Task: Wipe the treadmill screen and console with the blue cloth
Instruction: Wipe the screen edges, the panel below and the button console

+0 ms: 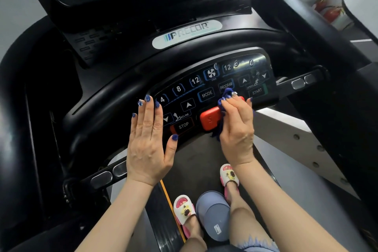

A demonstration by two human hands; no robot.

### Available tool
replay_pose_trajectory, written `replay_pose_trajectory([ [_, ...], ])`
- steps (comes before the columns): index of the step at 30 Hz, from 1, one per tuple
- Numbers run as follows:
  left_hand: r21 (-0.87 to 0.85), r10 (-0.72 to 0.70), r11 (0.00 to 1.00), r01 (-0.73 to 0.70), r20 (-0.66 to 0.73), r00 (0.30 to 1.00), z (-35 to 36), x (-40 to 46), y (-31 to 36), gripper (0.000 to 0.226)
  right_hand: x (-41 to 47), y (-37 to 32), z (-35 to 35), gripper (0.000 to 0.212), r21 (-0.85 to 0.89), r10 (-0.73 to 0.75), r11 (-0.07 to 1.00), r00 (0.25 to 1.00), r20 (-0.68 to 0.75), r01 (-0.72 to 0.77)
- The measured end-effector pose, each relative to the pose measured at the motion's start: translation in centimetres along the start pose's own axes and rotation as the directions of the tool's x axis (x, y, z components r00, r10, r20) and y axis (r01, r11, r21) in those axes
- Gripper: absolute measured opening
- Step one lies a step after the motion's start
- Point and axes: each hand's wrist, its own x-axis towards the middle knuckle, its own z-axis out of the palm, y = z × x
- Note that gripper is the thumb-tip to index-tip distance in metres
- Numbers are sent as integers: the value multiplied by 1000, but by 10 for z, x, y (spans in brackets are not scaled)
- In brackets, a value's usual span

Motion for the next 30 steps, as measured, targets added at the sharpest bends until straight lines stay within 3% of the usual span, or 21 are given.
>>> replay_pose_trajectory([
  [9,12,8,1000,-8,-2,1000,1,-1,0,69,-1,14,-10,26,33,-313,950,936,158,312],
  [16,13,4,1000,-4,-10,1000,1,0,1,70,7,34,-17,25,-25,-114,993,992,46,115],
  [21,1,1,1000,-1,-11,1000,1,1,1,70,4,10,-6,27,63,109,992,993,-43,-106],
  [26,9,8,1000,-8,-6,1000,1,0,0,70,-9,-14,3,25,120,-6,993,997,76,-4],
  [30,6,11,1000,-11,-5,1000,1,0,-1,71,-10,-34,12,23,80,-105,992,992,66,99],
])
